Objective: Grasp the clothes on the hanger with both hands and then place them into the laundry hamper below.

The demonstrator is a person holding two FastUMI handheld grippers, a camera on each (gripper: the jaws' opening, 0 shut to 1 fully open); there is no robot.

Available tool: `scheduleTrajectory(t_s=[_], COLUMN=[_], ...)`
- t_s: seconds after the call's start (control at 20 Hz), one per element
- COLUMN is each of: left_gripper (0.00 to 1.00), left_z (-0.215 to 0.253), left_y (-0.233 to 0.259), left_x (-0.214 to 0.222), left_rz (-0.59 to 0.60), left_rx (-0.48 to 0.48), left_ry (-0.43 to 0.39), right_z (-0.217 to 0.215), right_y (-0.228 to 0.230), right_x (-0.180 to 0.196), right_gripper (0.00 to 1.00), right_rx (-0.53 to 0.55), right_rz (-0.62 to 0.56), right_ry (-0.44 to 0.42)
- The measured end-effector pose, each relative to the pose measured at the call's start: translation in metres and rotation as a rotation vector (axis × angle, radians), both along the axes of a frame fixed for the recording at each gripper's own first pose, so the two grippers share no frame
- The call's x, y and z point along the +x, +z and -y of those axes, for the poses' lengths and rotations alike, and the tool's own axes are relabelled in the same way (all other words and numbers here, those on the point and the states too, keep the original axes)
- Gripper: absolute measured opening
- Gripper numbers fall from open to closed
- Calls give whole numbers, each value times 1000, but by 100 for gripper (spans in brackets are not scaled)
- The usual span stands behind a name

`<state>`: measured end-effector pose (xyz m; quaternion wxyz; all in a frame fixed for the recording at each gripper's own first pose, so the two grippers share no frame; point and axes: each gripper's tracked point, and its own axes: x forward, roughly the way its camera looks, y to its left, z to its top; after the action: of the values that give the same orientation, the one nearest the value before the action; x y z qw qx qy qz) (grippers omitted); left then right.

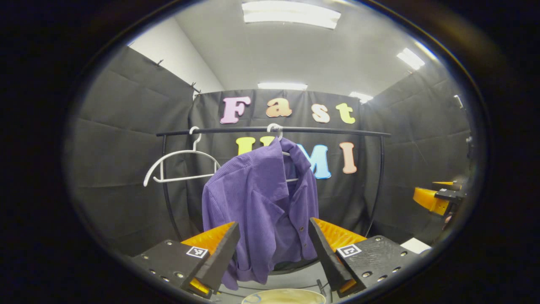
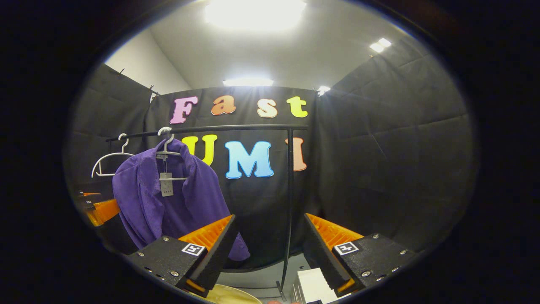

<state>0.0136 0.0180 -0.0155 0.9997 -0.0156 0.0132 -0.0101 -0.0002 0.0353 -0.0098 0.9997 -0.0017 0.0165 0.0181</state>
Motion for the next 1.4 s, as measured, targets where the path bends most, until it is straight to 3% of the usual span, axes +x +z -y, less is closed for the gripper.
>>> scheduleTrajectory(t_s=[0.05,0.1,0.2,0.25,0.3,0.4,0.55,0.8,0.95,1.0,1.05,1.25,1.3,1.4], left_gripper=[99,90,99,95,99,94,99,94,95,90,95,94,99,94], left_z=[-3,-4,-9,-13,-16,-25,-40,-54,-51,-46,-43,-32,-29,-25], left_y=[-1,-2,-6,-9,-11,-16,-18,-14,-8,-5,-2,5,2,-4], left_x=[1,2,4,5,7,8,7,13,26,32,39,70,78,99], left_rz=[-1,-3,-8,-13,-20,-35,-63,-67,-63,-60,-60,-45,-52,-69], left_rx=[-4,-8,-23,-33,-41,-58,-76,-119,-137,-144,-148,-143,-140,-138], left_ry=[2,6,15,22,28,46,88,120,131,125,119,116,121,134], right_z=[-1,-4,-10,-15,-20,-35,-54,-98,-130,-136,-142,-170,-175,-184], right_y=[1,3,3,1,1,1,6,26,37,38,37,28,24,15], right_x=[0,1,5,7,9,12,19,40,60,70,80,119,128,145], right_gripper=[95,95,95,95,95,95,95,95,95,95,95,95,95,95], right_rx=[-3,-4,-8,-10,-9,3,18,20,62,66,66,81,84,87], right_rz=[3,5,5,1,-6,-26,-39,-19,-29,-28,-29,-49,-63,-87], right_ry=[1,4,13,21,34,70,121,237,332,347,356,412,429,463])
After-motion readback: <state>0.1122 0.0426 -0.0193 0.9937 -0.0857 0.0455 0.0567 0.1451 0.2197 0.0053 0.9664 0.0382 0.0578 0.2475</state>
